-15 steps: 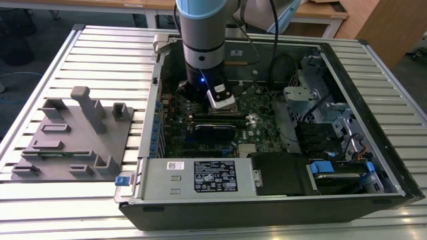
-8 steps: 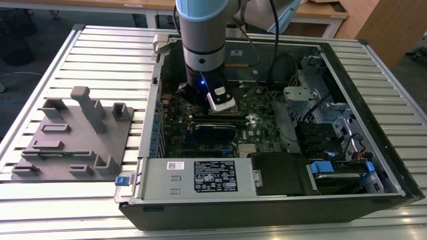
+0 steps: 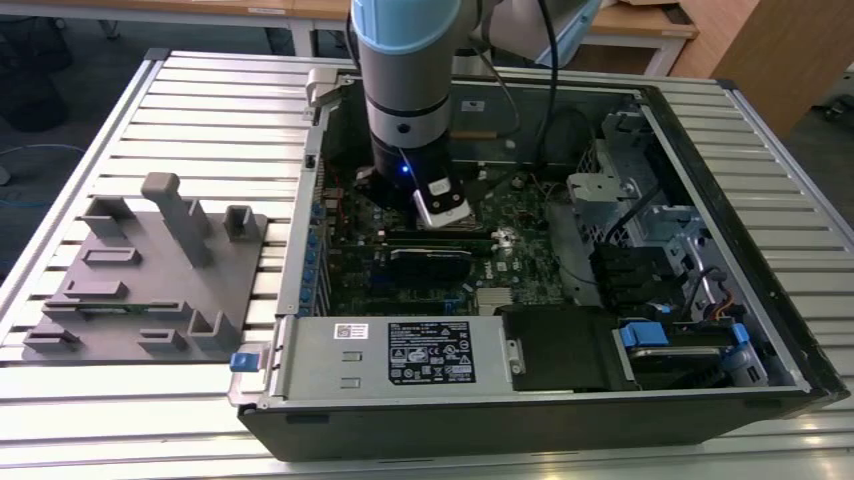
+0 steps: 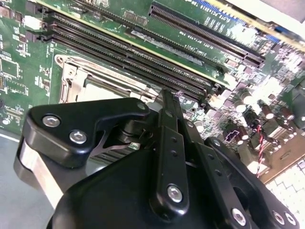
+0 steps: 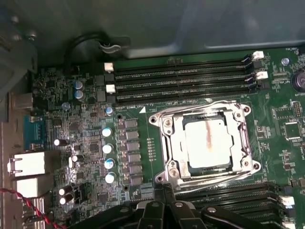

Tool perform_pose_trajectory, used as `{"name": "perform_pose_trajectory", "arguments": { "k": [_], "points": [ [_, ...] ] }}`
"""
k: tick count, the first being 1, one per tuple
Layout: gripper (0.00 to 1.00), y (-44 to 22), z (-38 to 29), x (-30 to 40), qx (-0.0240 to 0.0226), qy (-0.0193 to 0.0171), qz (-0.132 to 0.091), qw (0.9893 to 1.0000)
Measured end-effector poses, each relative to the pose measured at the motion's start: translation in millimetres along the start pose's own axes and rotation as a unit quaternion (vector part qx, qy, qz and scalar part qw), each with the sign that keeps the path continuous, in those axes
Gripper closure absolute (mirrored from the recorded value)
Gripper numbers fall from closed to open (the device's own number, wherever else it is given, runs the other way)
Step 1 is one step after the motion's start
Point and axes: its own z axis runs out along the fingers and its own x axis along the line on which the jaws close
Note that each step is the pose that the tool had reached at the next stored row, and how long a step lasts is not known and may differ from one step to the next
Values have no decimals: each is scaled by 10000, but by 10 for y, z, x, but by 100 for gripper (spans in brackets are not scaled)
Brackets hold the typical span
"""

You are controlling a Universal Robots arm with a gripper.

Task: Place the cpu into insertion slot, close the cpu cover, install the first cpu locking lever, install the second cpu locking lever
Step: 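Install the second cpu locking lever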

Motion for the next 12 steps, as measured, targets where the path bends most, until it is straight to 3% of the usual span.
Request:
{"name": "perform_pose_trajectory", "arguments": {
  "k": [6, 12],
  "points": [
    [89, -11, 21, 0, -168, 21, 12, 9999],
    [89, -16, 58, 2, -187, 24, 13, 9998]
  ]
}}
